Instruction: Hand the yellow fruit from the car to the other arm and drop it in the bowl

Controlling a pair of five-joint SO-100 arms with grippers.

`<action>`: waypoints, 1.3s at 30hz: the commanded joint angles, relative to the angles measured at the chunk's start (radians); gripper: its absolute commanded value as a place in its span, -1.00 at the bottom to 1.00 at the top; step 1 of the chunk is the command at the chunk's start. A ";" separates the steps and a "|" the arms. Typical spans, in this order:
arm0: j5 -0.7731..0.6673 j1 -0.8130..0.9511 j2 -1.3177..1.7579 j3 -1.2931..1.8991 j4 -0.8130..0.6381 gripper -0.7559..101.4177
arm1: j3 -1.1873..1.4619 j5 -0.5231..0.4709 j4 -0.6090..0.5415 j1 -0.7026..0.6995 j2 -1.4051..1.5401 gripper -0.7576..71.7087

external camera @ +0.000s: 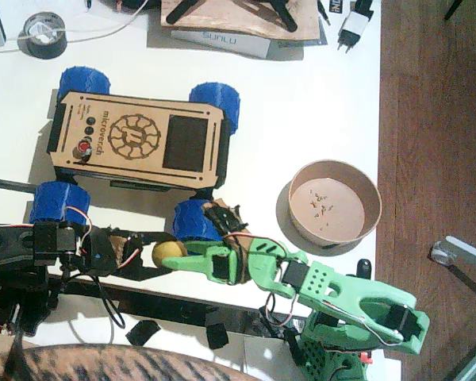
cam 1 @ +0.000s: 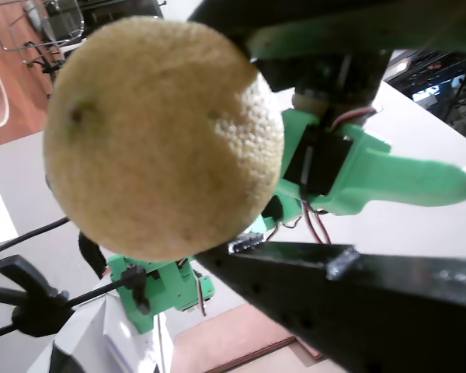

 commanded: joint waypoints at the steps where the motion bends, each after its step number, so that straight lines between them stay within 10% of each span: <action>1: -0.012 0.008 -0.003 -0.011 -0.037 -0.99 | -0.071 0.055 0.034 -0.002 -0.005 -0.06; 16: -0.012 0.008 -0.018 -0.011 -0.044 -0.99 | -0.017 0.133 0.195 0.035 0.023 -0.02; 39: -0.012 0.008 -0.028 -0.011 -0.055 -0.99 | -0.112 0.009 0.049 0.080 -0.204 -0.05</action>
